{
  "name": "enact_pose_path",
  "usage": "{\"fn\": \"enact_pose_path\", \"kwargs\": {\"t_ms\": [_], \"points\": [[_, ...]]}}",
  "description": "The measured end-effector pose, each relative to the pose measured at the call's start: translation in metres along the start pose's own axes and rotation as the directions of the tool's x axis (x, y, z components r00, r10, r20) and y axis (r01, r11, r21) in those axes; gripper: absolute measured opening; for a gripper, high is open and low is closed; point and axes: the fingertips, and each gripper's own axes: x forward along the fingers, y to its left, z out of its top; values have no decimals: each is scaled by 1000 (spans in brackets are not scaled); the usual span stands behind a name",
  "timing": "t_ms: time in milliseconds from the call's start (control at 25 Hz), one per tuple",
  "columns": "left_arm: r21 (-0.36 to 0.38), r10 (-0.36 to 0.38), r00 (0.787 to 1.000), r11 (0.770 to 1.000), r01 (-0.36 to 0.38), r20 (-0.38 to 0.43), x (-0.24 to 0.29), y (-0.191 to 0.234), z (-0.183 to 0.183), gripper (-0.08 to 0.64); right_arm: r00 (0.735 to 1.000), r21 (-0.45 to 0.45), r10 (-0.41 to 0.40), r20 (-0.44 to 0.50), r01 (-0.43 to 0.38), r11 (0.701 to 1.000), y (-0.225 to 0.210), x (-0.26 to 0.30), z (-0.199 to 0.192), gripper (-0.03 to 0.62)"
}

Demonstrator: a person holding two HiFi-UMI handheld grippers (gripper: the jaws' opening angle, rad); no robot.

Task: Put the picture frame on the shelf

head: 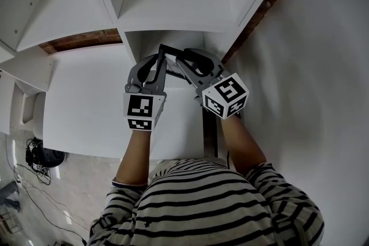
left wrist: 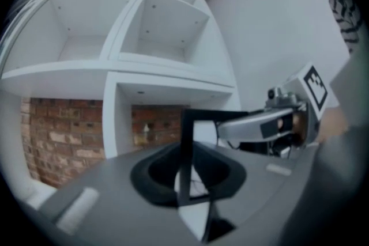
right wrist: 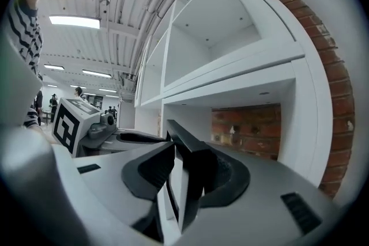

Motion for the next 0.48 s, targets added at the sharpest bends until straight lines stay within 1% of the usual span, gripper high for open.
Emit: {"fn": "enact_pose_path", "kwargs": {"t_ms": [200, 480], "points": [[-40, 53, 999, 998, -53, 0, 10, 12, -1, 69, 1000, 4, -27, -12, 27, 1000, -15, 0, -6, 106], [-58, 92, 996, 994, -92, -8, 24, 20, -4, 69, 998, 9, -52, -41, 53, 999, -26, 1, -16, 132]]}}
